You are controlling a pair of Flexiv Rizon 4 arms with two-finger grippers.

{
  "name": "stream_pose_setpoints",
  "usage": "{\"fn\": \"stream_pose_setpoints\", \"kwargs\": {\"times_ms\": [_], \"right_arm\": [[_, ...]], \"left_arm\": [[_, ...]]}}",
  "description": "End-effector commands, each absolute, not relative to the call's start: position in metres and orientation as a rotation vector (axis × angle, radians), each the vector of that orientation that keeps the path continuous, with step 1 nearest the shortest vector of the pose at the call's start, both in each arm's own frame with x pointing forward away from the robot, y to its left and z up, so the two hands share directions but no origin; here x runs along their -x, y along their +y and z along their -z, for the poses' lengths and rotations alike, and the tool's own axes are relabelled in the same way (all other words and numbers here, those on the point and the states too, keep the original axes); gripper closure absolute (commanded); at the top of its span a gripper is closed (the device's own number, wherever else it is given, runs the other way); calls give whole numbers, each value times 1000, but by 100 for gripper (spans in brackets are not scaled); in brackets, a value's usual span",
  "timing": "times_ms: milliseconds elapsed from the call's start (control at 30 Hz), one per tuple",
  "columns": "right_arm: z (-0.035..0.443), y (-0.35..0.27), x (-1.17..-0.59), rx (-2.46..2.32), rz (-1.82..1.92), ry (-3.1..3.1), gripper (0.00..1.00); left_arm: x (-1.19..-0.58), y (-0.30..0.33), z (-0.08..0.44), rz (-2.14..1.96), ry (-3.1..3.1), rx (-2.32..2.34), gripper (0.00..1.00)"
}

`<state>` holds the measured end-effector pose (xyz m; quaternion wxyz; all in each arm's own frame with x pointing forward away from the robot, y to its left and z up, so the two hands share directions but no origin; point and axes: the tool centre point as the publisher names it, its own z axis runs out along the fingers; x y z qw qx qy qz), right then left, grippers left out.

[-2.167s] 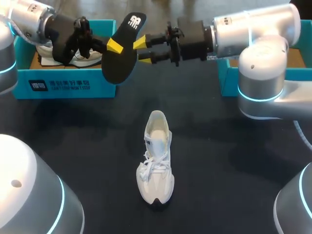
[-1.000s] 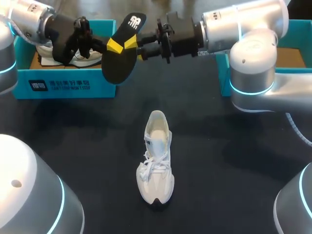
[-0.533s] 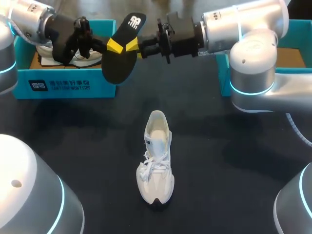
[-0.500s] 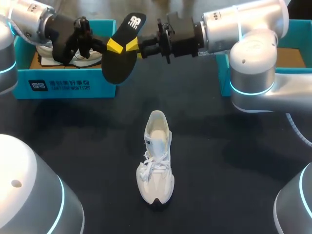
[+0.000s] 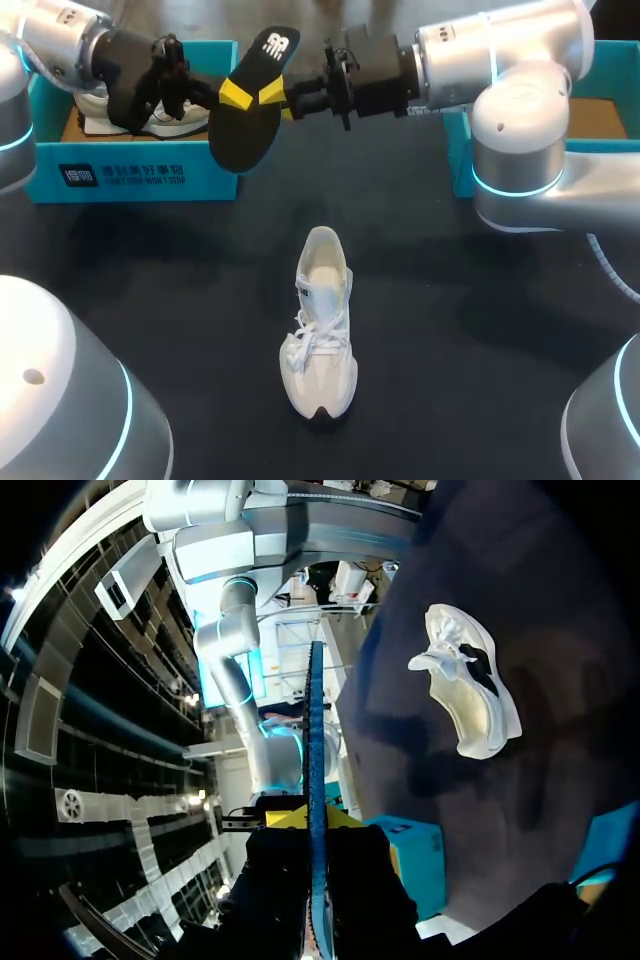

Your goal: Take the shoe out of the shoebox, open the shoe tongue, remove and reinsert the insole, then place the shoe into the shoebox

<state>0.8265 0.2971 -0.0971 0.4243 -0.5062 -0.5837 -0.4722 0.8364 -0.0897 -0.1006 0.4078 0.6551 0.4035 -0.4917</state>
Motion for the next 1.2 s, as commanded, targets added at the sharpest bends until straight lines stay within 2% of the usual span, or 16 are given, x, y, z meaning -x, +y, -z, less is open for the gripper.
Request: {"fn": "stream_pose_setpoints", "kwargs": {"times_ms": [33,433,467,500,533,567,1200], "right_arm": [[98,299,-827,1268,1180,-1463,100],[98,299,-827,1259,1186,-1468,100],[98,299,-827,1258,1186,-1468,100],[98,299,-827,1257,1187,-1469,100],[97,299,-827,1256,1189,-1469,100],[97,299,-827,1254,1191,-1469,100],[113,281,-825,1195,1256,-1483,100]], "left_arm": [[-836,-90,101,1236,1016,-1650,100],[-836,-91,101,1236,1018,-1649,100],[-836,-91,101,1238,1017,-1649,86],[-836,-91,101,1237,1016,-1654,62],[-836,-91,101,1237,1016,-1655,6],[-836,-91,101,1238,1015,-1656,0],[-833,-70,91,1174,1045,-1697,0]]}}
